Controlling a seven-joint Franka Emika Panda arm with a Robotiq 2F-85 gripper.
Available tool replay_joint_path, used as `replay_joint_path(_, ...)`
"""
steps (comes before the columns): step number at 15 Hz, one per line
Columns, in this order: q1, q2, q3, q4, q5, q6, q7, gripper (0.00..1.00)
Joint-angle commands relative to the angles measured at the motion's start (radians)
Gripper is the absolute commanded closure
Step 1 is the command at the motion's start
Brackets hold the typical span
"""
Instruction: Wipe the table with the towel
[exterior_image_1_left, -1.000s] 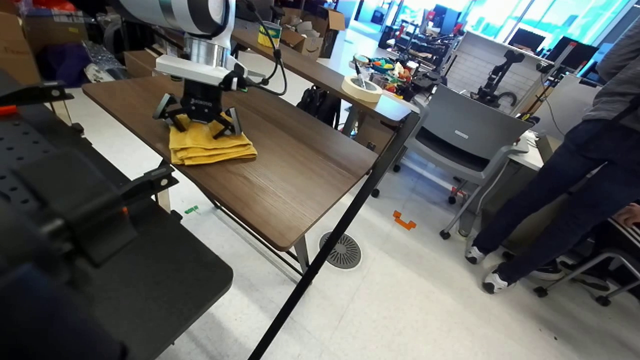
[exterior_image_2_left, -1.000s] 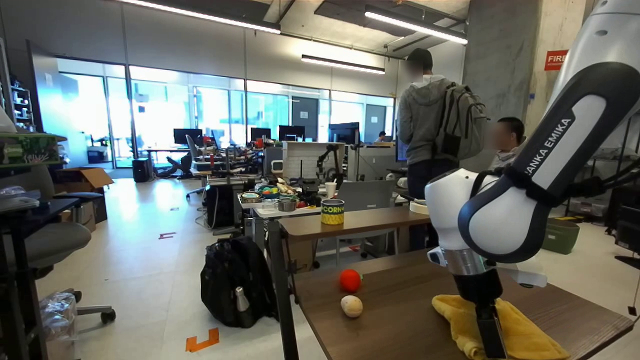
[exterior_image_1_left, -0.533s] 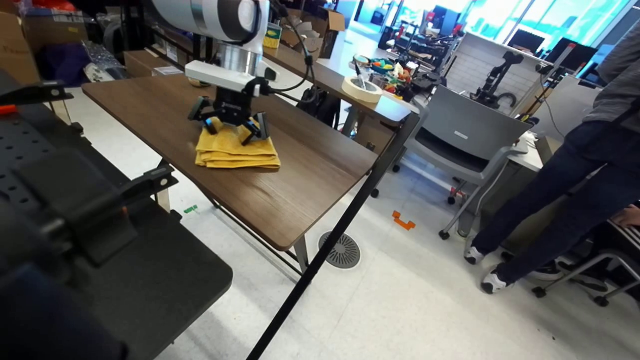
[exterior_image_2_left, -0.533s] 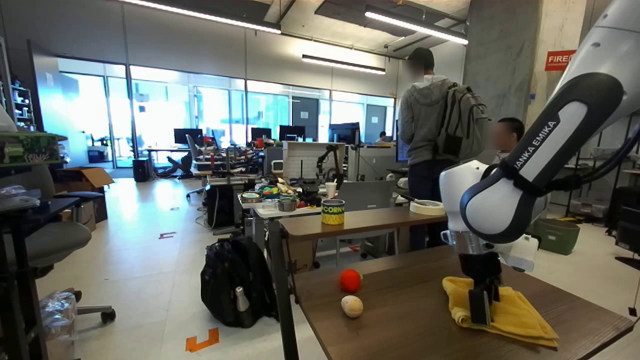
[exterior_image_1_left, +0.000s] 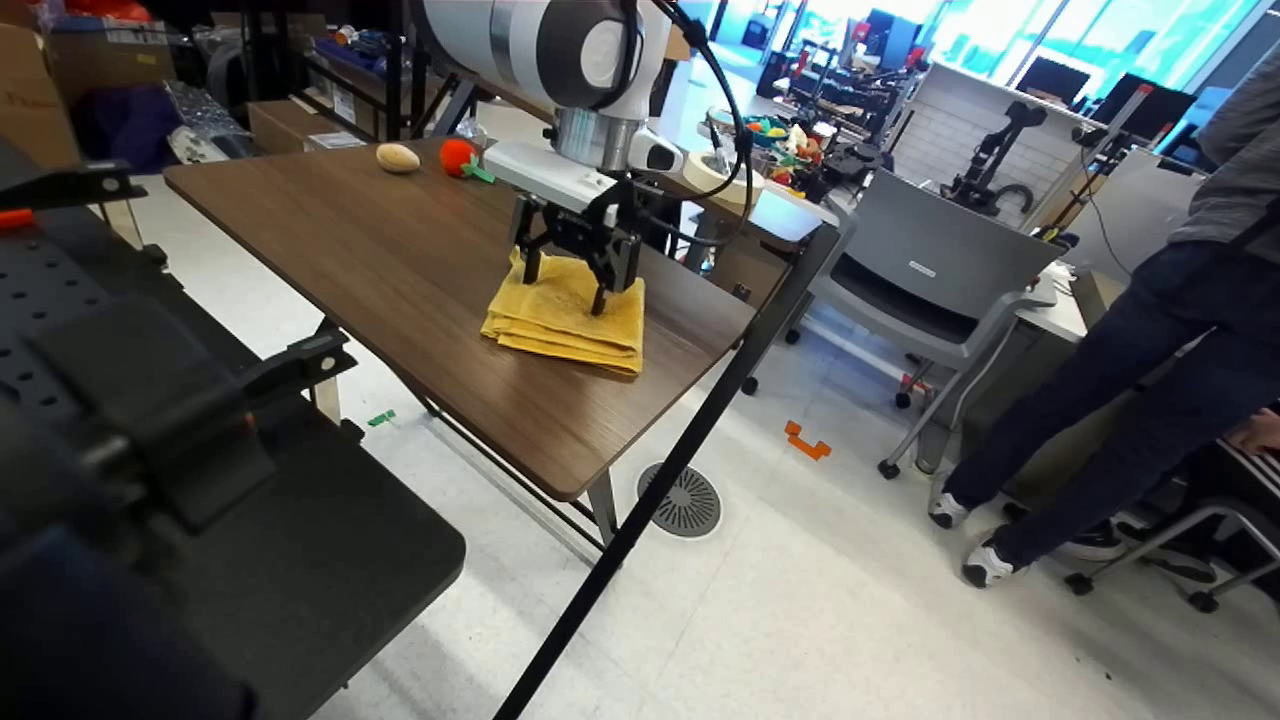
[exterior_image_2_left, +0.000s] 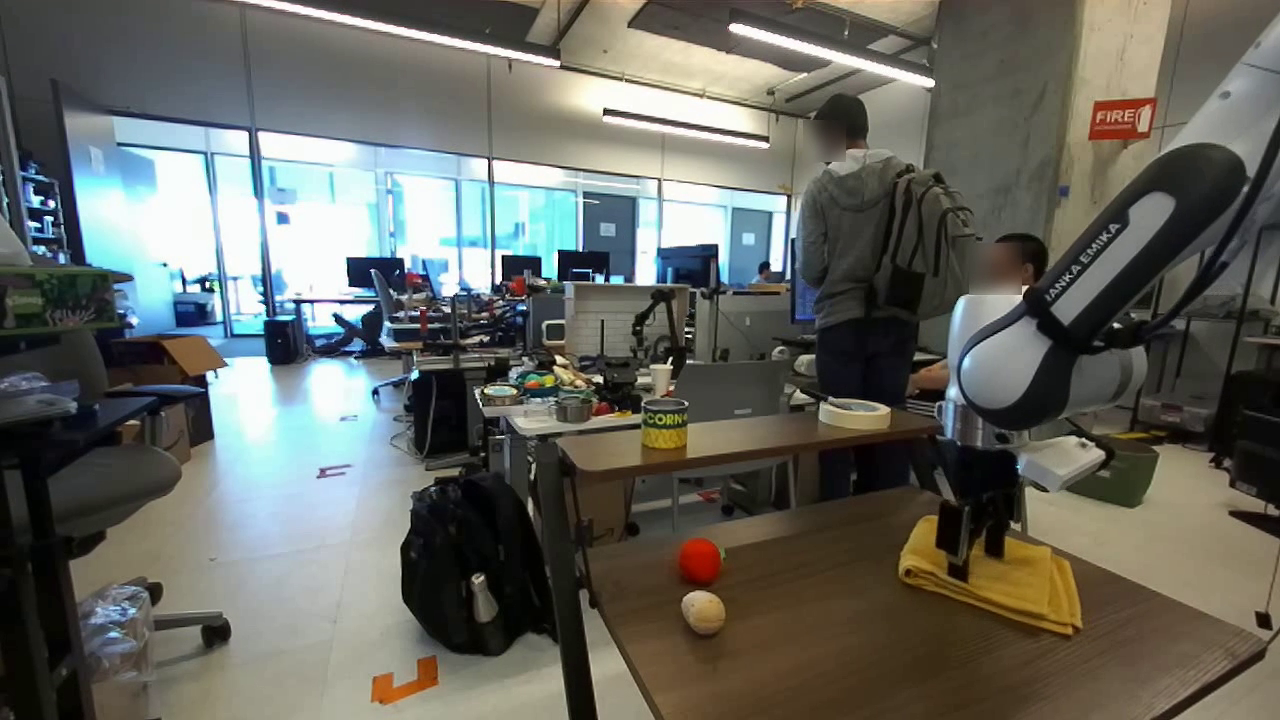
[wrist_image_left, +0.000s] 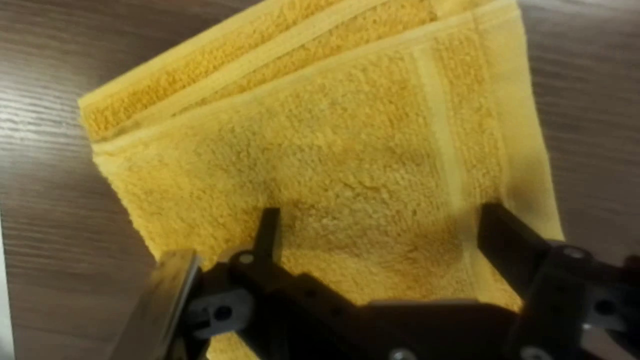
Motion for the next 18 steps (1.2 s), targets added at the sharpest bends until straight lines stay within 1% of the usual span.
replay_joint_path(1,-0.028,-0.079,0.068,-0.118,0.042,0.145,-0.048,0.00)
replay_joint_path(4,-0.032,-0.150,0.114,-0.242,0.033,0.291,-0.076,0.00)
replay_joint_path(6,-0.057,-0.199,0.164,-0.331,0.029,0.392,-0.115,0.00)
replay_joint_path(8,-0.082,-0.254,0.220,-0.423,0.022,0.479,-0.144,0.00)
replay_joint_path(10,-0.144,-0.315,0.310,-0.516,0.018,0.535,-0.181,0.00)
replay_joint_path(11,-0.193,-0.351,0.371,-0.572,0.015,0.561,-0.206,0.00)
replay_joint_path(13,-0.315,-0.415,0.512,-0.685,0.006,0.624,-0.249,0.00)
replay_joint_path(14,-0.395,-0.437,0.599,-0.739,-0.005,0.659,-0.267,0.00)
replay_joint_path(15,-0.460,-0.446,0.673,-0.781,-0.023,0.695,-0.270,0.00)
replay_joint_path(16,-0.534,-0.453,0.754,-0.825,-0.015,0.725,-0.300,0.00)
replay_joint_path(18,-0.680,-0.458,0.913,-0.904,-0.039,0.762,-0.317,0.00)
